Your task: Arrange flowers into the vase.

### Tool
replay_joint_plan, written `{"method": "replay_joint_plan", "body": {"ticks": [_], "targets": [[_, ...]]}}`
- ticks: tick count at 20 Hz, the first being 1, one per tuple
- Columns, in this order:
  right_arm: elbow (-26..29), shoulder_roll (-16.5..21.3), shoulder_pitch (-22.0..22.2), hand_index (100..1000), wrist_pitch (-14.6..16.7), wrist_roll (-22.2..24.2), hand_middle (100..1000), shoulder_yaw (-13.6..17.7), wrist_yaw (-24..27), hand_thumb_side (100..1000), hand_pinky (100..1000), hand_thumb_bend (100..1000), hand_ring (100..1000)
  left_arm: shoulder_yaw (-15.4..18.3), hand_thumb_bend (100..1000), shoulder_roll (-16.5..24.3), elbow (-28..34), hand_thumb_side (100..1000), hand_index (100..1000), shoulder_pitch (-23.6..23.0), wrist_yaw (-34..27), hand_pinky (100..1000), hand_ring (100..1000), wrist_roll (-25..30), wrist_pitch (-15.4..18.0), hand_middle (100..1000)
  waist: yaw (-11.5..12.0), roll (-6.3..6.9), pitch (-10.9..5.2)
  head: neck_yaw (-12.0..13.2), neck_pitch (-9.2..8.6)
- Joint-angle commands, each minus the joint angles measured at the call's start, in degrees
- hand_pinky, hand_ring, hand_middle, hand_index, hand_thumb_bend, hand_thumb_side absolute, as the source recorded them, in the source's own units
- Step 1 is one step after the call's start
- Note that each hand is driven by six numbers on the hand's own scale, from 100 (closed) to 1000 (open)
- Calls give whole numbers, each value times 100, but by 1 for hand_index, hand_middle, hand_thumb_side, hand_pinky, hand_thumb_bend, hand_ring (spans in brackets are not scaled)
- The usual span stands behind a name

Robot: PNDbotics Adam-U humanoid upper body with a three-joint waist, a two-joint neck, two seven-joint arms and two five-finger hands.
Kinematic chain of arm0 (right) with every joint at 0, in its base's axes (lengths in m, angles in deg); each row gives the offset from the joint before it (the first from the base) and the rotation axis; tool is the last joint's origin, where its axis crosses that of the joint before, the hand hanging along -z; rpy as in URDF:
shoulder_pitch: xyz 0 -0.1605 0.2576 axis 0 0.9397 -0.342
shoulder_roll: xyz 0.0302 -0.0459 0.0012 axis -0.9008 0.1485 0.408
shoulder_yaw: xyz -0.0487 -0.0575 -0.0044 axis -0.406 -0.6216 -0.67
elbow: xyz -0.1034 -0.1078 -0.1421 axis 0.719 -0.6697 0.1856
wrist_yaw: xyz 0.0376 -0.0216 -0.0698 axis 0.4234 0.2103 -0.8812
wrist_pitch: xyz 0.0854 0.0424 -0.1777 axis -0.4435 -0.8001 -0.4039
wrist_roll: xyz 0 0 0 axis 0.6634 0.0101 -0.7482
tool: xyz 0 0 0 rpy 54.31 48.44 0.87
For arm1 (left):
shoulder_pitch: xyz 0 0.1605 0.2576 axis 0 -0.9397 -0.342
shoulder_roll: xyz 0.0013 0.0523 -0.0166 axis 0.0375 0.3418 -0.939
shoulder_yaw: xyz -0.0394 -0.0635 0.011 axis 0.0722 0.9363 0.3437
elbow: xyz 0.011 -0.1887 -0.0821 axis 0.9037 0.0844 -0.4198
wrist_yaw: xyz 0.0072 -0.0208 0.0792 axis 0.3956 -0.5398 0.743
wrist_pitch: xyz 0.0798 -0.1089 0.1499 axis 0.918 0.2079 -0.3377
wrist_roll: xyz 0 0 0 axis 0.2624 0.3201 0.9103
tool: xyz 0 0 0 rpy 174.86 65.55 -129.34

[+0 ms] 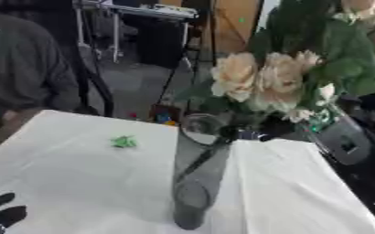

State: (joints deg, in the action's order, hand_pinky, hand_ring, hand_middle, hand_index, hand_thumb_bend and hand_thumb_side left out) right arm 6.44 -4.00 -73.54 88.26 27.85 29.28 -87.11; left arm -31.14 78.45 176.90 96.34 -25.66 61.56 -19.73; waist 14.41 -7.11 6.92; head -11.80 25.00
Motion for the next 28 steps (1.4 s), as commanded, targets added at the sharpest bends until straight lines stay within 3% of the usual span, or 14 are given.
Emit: {"method": "replay_joint_plan", "body": {"ticks": [1, 12, 28], "targets": [[170, 248, -55, 1000, 51, 141, 1000, 53, 50, 786, 1000, 468, 1000, 41, 889, 59, 55, 654, 826, 24, -15, 831, 764, -8, 11, 798, -18, 60, -69, 5, -68], [224, 305, 14, 1000, 147, 492, 1000, 117, 105, 750, 1000, 472, 1000, 49, 888, 56, 55, 654, 827, 30, -21, 831, 764, -13, 18, 798, -42, 68, -65, 22, -76], [-112, 291, 89, 1000, 145, 129, 1000, 281, -221, 736, 1000, 442, 1000, 57, 888, 47, 50, 655, 828, 31, -29, 832, 766, -12, 30, 799, -57, 76, -58, 35, -97]]}}
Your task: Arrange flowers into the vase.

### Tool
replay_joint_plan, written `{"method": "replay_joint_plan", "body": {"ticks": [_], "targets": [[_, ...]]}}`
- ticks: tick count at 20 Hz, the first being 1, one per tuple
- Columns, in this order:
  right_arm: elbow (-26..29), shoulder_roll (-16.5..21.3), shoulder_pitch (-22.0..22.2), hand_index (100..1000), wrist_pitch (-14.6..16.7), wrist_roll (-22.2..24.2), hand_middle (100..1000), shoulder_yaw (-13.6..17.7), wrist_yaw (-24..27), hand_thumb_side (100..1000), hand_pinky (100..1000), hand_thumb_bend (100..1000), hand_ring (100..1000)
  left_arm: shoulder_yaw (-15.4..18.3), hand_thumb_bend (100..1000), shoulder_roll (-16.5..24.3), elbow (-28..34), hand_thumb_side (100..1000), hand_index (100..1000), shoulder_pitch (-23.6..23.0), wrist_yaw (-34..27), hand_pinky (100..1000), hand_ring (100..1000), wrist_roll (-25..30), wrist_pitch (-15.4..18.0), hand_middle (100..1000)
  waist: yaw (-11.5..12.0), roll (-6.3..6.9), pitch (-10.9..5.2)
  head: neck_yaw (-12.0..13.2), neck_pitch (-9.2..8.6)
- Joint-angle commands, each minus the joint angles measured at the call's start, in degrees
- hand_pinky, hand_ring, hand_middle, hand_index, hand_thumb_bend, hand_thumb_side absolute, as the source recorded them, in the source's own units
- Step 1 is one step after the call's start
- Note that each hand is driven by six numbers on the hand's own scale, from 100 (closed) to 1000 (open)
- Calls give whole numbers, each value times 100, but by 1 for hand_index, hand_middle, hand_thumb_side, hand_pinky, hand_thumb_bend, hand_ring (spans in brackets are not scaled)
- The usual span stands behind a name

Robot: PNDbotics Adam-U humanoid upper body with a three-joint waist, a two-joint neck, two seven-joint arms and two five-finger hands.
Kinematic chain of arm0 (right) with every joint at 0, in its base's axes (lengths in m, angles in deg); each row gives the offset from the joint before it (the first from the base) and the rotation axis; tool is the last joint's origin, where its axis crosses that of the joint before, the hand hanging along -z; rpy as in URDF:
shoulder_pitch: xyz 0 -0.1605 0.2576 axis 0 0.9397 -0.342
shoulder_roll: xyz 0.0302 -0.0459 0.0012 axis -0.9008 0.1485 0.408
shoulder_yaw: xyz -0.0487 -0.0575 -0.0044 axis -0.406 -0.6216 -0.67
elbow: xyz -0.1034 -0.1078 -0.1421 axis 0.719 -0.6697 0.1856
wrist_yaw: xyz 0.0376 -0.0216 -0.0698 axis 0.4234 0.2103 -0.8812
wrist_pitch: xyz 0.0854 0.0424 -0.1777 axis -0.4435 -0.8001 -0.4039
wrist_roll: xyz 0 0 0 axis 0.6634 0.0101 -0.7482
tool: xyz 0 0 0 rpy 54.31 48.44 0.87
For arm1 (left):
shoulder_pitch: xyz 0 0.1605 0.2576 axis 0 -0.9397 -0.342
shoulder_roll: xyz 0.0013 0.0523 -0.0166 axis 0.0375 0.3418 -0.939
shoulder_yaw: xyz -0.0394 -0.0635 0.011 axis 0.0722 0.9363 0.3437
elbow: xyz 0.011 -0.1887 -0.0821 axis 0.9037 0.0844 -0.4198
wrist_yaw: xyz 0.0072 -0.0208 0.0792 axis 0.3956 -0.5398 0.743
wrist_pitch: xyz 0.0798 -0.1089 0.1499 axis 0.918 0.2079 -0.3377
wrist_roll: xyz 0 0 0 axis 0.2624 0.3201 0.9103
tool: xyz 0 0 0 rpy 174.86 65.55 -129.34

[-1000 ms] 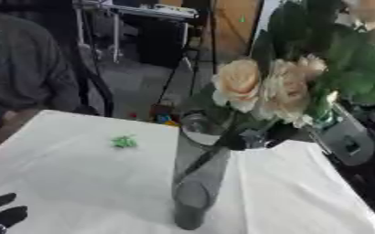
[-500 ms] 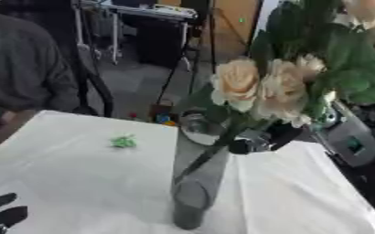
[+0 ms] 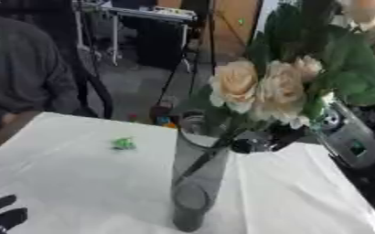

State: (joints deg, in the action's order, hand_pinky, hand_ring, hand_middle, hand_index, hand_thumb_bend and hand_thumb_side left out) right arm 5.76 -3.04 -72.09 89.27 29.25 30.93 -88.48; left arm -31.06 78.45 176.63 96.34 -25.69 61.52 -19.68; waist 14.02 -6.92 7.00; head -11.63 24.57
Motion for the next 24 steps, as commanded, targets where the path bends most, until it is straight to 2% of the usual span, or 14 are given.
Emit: {"method": "replay_joint_plan", "body": {"ticks": [1, 16, 24], "targets": [[-74, 198, -44, 1000, 49, -21, 1000, 127, -98, 737, 1000, 441, 1000, 51, 888, 47, 77, 656, 828, 30, -28, 832, 766, -8, 27, 799, -21, 61, -66, 21, -54], [-126, 386, 235, 1000, 37, -186, 1000, 298, -28, 749, 1000, 409, 1000, 90, 891, 63, 65, 655, 828, -16, -25, 832, 768, -42, 46, 800, -189, 114, -66, 106, -36], [152, 585, 582, 1000, 0, -510, 995, 462, 151, 736, 1000, 362, 1000, 132, 883, 78, 71, 653, 828, -40, -4, 831, 768, -98, 56, 800, -361, 129, -66, 192, -33]]}}
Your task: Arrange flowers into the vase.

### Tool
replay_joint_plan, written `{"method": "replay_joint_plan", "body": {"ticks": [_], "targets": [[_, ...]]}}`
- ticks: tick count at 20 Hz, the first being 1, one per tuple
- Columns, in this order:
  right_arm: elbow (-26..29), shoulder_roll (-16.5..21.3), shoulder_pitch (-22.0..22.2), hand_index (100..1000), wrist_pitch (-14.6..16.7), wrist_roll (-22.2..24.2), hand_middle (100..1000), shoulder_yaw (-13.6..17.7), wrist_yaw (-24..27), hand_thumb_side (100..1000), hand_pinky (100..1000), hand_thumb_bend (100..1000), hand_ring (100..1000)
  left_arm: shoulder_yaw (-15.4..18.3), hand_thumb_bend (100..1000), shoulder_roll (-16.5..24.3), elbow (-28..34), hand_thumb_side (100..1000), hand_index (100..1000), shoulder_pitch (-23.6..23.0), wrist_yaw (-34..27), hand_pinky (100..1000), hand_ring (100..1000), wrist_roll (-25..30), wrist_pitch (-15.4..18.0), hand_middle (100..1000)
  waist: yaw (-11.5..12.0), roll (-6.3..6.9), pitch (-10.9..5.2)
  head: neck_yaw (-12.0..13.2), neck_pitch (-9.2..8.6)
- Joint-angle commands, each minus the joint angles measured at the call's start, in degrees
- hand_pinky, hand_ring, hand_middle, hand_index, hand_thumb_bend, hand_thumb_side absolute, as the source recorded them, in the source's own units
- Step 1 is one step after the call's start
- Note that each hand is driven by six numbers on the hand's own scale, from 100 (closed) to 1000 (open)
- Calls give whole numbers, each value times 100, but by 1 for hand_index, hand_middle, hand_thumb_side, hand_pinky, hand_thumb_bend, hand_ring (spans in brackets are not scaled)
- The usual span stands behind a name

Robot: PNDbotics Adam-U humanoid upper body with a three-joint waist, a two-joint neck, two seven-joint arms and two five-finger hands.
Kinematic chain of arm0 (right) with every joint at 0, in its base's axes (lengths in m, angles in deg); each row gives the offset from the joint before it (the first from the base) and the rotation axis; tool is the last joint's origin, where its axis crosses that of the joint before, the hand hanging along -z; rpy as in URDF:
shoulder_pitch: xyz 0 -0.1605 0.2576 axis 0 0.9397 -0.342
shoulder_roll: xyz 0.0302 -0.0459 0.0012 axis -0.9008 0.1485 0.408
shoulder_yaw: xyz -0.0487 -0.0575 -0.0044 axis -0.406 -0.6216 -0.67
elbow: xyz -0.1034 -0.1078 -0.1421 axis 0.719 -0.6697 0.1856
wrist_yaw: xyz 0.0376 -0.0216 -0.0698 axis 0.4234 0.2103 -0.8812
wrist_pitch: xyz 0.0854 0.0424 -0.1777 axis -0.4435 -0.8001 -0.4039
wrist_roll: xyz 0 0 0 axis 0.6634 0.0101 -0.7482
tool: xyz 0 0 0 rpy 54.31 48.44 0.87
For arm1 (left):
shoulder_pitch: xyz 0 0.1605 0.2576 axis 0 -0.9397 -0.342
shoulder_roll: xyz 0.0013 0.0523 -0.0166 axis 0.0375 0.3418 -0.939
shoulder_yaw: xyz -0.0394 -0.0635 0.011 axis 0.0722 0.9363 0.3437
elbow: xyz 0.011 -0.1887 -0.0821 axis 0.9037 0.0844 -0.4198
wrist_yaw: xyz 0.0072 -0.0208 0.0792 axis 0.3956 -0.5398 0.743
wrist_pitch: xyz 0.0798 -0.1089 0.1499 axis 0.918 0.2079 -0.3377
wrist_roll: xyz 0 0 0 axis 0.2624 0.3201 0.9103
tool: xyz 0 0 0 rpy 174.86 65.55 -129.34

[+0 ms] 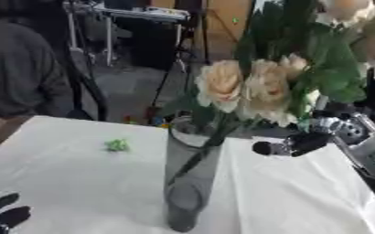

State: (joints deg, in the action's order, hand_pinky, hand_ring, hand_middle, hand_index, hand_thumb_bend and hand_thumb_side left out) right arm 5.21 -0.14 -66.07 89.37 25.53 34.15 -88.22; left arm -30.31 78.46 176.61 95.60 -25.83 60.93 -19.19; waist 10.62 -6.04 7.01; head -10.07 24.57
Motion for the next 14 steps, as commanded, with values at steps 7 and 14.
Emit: {"method": "replay_joint_plan", "body": {"ticks": [7, 14], "targets": [[916, 529, 508, 1000, -134, -723, 974, 290, 290, 769, 1000, 192, 1000, 92, 873, 84, 78, 648, 828, 21, 37, 831, 768, -90, 1, 799, -150, 52, -41, 102, -41], [1751, 749, 1193, 1000, -359, -1361, 961, 596, 555, 886, 980, 100, 1000, 131, 870, 67, 87, 647, 828, 11, 60, 831, 768, -134, 7, 800, -259, 70, 17, 170, -87]]}}
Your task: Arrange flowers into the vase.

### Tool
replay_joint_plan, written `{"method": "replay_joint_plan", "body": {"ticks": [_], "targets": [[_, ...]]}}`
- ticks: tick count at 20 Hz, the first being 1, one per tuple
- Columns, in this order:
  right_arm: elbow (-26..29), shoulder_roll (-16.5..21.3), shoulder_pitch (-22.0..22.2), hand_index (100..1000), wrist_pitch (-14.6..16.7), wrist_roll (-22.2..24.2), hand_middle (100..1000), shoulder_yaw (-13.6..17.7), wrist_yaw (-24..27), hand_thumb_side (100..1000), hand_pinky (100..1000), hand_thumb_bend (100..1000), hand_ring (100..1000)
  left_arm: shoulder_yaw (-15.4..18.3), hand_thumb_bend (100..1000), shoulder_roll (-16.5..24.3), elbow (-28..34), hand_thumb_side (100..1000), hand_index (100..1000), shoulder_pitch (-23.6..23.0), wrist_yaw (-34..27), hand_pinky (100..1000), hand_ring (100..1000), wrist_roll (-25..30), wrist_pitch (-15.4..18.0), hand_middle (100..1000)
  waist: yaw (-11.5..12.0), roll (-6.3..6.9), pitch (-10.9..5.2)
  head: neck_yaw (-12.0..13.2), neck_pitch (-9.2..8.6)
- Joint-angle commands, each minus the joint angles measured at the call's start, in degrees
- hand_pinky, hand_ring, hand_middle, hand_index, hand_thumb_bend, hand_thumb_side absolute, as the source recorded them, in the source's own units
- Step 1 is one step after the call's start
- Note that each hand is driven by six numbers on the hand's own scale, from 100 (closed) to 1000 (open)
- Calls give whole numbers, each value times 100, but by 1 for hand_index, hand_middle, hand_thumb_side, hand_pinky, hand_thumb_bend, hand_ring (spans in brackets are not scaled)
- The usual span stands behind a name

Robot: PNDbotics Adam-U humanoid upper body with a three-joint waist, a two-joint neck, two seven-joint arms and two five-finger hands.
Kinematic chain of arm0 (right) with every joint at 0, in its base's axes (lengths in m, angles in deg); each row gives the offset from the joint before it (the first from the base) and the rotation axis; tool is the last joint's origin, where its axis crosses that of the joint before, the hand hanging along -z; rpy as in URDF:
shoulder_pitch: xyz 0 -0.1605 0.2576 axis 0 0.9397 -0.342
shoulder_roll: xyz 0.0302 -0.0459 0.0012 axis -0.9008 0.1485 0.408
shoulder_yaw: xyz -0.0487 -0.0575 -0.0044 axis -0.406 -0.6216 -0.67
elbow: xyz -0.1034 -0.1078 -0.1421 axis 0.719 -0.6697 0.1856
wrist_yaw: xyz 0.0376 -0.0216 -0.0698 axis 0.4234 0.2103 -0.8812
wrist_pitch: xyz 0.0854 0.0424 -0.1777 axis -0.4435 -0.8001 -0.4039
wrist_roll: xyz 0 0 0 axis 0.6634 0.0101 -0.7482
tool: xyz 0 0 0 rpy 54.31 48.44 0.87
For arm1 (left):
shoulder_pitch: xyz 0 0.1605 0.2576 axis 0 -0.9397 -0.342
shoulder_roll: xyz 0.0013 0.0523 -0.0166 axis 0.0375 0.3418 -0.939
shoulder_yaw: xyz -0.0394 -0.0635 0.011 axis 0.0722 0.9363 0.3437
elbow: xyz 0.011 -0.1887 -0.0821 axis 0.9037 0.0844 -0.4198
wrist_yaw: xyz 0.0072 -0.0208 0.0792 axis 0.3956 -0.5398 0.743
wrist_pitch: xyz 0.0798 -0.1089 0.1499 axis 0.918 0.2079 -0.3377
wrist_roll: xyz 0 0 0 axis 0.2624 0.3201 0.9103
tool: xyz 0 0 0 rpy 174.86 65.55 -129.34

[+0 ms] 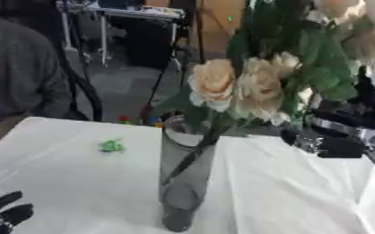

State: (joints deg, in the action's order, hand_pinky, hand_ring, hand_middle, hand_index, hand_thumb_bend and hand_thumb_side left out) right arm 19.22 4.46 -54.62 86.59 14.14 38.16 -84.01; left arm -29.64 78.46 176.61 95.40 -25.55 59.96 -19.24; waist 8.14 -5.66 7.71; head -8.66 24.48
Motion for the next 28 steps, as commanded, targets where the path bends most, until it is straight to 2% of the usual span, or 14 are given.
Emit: {"method": "replay_joint_plan", "body": {"ticks": [1, 7, 11, 28], "targets": [[483, 315, 158, 1000, -122, -324, 960, 247, 171, 884, 978, 100, 1000, 72, 871, 65, 87, 646, 828, 26, 35, 831, 769, -44, 14, 800, -24, 36, -44, 39, -92], [1125, 390, 700, 1000, -278, -931, 942, 502, 300, 889, 960, 100, 1000, 97, 872, 55, 94, 646, 828, 24, 53, 832, 769, -64, 26, 800, -143, 54, 15, 87, -131], [1353, 384, 926, 1000, -344, -1253, 936, 551, 289, 885, 956, 100, 1000, 104, 872, 54, 96, 646, 828, 16, 58, 832, 770, -69, 30, 800, -197, 70, 35, 99, -135], [1413, 275, 1048, 1000, -472, -1273, 924, 540, 380, 882, 946, 100, 1000, 109, 872, 49, 92, 646, 828, -14, 55, 833, 771, -62, 36, 801, -163, 104, 10, 100, -106]]}}
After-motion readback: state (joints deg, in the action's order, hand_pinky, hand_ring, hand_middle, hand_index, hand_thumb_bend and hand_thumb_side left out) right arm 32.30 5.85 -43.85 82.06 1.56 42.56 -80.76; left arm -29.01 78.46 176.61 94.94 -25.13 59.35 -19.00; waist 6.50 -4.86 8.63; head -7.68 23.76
